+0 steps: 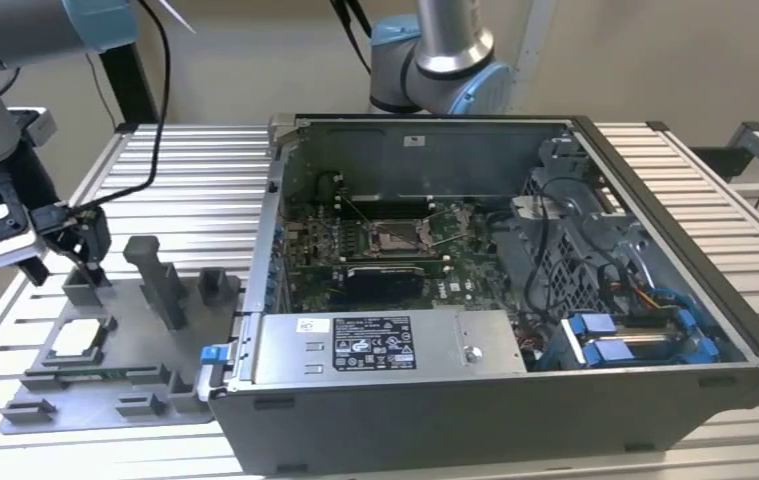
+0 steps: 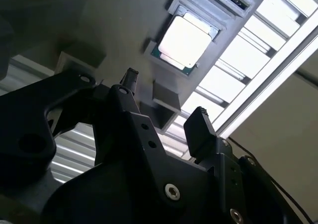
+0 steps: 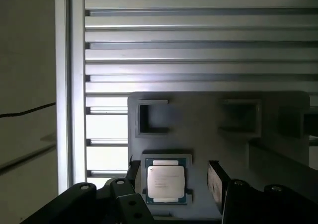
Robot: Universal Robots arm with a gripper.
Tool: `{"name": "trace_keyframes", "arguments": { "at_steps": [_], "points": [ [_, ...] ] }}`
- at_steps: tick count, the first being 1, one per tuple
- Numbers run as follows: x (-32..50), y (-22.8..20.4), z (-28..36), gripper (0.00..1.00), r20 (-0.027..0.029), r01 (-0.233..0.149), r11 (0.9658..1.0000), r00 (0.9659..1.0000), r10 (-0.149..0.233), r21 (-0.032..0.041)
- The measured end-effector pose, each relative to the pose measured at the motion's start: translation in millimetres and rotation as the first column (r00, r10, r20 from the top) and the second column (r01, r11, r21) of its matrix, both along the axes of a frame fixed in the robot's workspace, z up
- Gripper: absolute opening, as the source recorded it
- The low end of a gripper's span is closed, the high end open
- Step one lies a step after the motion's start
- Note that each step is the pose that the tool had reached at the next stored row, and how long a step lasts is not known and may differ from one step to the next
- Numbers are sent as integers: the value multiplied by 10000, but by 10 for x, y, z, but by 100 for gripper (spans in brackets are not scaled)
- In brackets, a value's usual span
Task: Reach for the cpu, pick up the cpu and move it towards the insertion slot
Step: 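Pick up the cpu and move it towards the insertion slot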
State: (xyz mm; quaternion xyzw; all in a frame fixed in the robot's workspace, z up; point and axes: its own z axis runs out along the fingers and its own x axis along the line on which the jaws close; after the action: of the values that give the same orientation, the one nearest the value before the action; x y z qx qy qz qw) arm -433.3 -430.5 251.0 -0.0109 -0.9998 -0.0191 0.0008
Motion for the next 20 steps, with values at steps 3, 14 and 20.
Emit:
{"name": "trace_keyframes", "arguments": {
  "at_steps": [3,14,20],
  "points": [
    [0,0,-48,100,-3,-1,10000,10000,1,-1],
    [-24,-27,-195,100,-3,-1,10000,10000,1,-1],
    [-24,-40,-223,100,-4,0,10000,10000,0,0]
  ]
}}
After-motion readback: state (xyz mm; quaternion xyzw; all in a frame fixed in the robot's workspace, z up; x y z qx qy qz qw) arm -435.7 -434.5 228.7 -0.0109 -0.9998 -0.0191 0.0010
